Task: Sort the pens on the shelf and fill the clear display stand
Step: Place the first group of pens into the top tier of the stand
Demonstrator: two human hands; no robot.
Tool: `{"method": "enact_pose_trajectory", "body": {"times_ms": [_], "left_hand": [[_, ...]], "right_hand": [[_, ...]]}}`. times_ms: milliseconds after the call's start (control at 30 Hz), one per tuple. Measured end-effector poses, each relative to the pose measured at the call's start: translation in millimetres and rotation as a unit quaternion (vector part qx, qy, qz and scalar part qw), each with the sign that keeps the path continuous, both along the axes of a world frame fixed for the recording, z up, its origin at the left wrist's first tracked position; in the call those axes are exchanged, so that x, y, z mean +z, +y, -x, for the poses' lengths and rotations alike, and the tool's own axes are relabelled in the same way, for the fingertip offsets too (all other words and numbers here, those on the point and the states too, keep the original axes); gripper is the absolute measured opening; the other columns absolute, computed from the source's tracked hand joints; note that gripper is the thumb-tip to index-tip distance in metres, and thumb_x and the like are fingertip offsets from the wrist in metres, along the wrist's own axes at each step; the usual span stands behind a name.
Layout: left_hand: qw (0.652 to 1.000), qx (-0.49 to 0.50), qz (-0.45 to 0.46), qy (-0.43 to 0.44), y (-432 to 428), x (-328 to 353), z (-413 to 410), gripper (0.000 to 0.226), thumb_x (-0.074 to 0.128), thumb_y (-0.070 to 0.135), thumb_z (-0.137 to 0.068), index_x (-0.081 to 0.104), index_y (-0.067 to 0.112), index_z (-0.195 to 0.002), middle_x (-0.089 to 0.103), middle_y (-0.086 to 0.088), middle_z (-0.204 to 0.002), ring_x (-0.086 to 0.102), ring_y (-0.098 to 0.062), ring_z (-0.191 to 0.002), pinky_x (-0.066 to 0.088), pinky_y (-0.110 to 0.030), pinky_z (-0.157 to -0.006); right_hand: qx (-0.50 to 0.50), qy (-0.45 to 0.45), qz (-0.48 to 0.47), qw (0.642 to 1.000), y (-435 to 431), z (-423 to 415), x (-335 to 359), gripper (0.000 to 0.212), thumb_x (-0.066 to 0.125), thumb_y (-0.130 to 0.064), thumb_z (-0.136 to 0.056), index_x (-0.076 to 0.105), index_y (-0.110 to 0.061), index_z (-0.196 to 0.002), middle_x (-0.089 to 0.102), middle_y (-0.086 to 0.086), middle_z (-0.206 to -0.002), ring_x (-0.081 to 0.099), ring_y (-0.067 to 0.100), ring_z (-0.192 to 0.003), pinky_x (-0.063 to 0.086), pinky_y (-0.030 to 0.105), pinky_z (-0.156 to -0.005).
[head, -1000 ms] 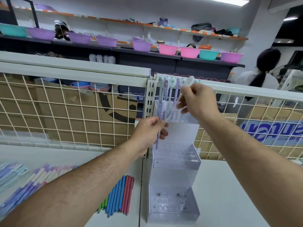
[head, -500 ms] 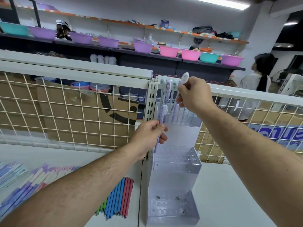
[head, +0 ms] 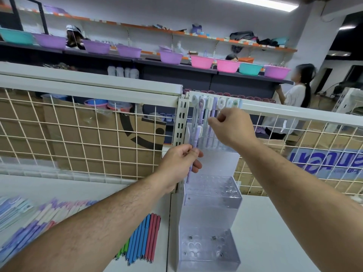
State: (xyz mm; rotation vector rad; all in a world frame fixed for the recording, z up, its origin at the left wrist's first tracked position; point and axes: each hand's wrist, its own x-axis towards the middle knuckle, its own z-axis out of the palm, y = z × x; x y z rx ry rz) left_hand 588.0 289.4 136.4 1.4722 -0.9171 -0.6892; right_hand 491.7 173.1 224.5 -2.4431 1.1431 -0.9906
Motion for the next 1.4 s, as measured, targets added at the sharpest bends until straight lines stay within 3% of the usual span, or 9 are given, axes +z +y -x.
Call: {"method": "enact_pose_trajectory", "body": {"times_ms": [100, 200, 300, 400, 567, 733, 800, 1000, 1400], "left_hand": [[1.0, -0.011, 0.012, 0.009, 1, 2, 1, 0.021, 0.051, 0.027, -0.102, 0.069, 0.016, -0.098, 0.072, -0.005, -0.082, 0.066, -0.013, -0.072, 0.049, -0.02, -0.056], [0.999, -0.017, 0.023, -0.018, -1, 5, 6, 0.019, 0.054, 0.028, -0.101, 0.069, 0.017, -0.096, 0.073, -0.01, -0.083, 0.067, -0.016, -0.071, 0.056, -0.034, -0.065], [0.999, -0.024, 0.032, -0.032, -4, 6, 11, 0.018, 0.056, 0.025, -0.101, 0.07, 0.015, -0.096, 0.074, -0.011, -0.084, 0.07, -0.023, -0.075, 0.057, -0.042, -0.073], [0.997, -0.037, 0.026, -0.061, -6, 7, 12, 0.014, 0.06, 0.022, -0.098, 0.069, 0.014, -0.091, 0.075, -0.008, -0.083, 0.07, -0.025, -0.078, 0.056, -0.039, -0.074], [0.992, -0.024, 0.017, -0.122, -10, 5, 12, 0.018, 0.064, 0.027, -0.096, 0.07, 0.014, -0.086, 0.073, -0.011, -0.083, 0.067, -0.025, -0.074, 0.057, -0.047, -0.079], [0.975, -0.016, -0.031, -0.222, -9, 1, 7, 0.003, 0.067, 0.025, -0.091, 0.07, 0.024, -0.091, 0.069, 0.005, -0.089, 0.065, -0.012, -0.081, 0.053, -0.025, -0.071], [0.967, -0.009, -0.041, -0.251, -8, -2, 3, 0.003, 0.066, 0.025, -0.09, 0.069, 0.026, -0.088, 0.069, 0.008, -0.087, 0.065, -0.012, -0.081, 0.054, -0.026, -0.072], [0.942, 0.003, -0.062, -0.33, -5, -5, -4, 0.007, 0.064, 0.032, -0.088, 0.069, 0.027, -0.09, 0.067, 0.012, -0.086, 0.063, -0.008, -0.082, 0.057, -0.034, -0.078], [0.946, -0.001, -0.061, -0.32, -3, -10, -13, 0.006, 0.064, 0.031, -0.088, 0.07, 0.029, -0.086, 0.067, 0.011, -0.086, 0.064, -0.006, -0.081, 0.058, -0.035, -0.079]], "right_hand": [[0.132, -0.02, -0.154, 0.979, 15, 18, -4, 0.024, 0.071, -0.025, -0.092, 0.068, -0.007, -0.078, 0.059, -0.002, -0.06, 0.048, 0.007, -0.049, 0.04, 0.019, -0.046], [0.213, 0.023, -0.21, 0.954, 22, 28, -14, 0.02, 0.075, -0.022, -0.09, 0.07, -0.005, -0.081, 0.058, -0.011, -0.051, 0.045, -0.002, -0.042, 0.034, 0.011, -0.042], [0.201, -0.03, -0.203, 0.958, 19, 30, -18, 0.022, 0.073, -0.02, -0.093, 0.066, -0.004, -0.078, 0.056, -0.009, -0.051, 0.044, 0.001, -0.042, 0.035, 0.014, -0.043], [0.178, -0.102, -0.209, 0.956, 15, 34, -17, 0.024, 0.07, -0.021, -0.095, 0.064, -0.003, -0.08, 0.062, 0.004, -0.063, 0.053, 0.008, -0.049, 0.041, 0.023, -0.045], [0.195, -0.058, -0.196, 0.959, 16, 39, -11, 0.016, 0.067, -0.013, -0.096, 0.065, -0.002, -0.085, 0.072, 0.012, -0.078, 0.071, 0.02, -0.065, 0.051, 0.028, -0.049], [0.09, -0.194, -0.137, 0.967, -1, 33, 12, 0.014, 0.061, -0.018, -0.1, 0.063, -0.006, -0.092, 0.072, 0.007, -0.08, 0.07, 0.013, -0.064, 0.054, 0.03, -0.055], [0.057, -0.219, -0.099, 0.969, -8, 27, 17, 0.014, 0.061, -0.021, -0.1, 0.063, -0.01, -0.092, 0.072, 0.006, -0.08, 0.072, 0.014, -0.066, 0.057, 0.034, -0.057], [0.033, -0.178, -0.029, 0.983, -16, 13, 16, 0.012, 0.061, -0.029, -0.099, 0.06, -0.024, -0.088, 0.07, 0.001, -0.086, 0.071, 0.024, -0.082, 0.061, 0.047, -0.077], [0.035, -0.059, -0.033, 0.997, -14, 2, 5, 0.013, 0.064, -0.019, -0.098, 0.069, -0.012, -0.089, 0.07, 0.003, -0.076, 0.072, 0.022, -0.075, 0.062, 0.043, -0.07]]}}
